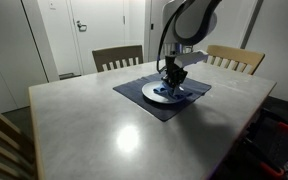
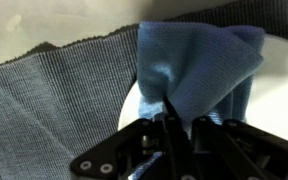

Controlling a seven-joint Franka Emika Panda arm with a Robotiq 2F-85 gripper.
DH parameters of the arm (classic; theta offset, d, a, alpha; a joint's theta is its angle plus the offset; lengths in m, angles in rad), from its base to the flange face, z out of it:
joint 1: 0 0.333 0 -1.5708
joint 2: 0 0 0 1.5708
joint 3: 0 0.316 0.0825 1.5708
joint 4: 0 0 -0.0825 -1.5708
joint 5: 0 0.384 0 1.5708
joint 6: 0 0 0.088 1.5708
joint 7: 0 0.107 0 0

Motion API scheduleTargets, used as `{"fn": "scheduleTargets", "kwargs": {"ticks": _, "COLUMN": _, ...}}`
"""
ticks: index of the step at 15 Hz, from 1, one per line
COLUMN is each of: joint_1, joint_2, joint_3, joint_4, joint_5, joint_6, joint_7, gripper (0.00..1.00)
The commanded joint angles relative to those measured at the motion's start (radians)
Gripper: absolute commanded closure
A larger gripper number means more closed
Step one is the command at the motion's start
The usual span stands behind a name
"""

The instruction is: Use the towel to wipe the plate

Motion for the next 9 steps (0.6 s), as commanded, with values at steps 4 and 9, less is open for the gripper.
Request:
{"fn": "scheduleTargets", "kwargs": {"ticks": 4, "joint_1": 0.088, "joint_2": 0.139, "joint_3": -0.114, "joint_4": 0.111, "joint_5": -0.156, "joint_6": 0.073, "joint_7": 0.210, "gripper": 0.98}}
{"fn": "scheduleTargets", "kwargs": {"ticks": 9, "joint_1": 0.060, "joint_2": 0.172, "joint_3": -0.061, "joint_4": 0.161, "joint_5": -0.164, "joint_6": 0.146, "joint_7": 0.105, "gripper": 0.98}}
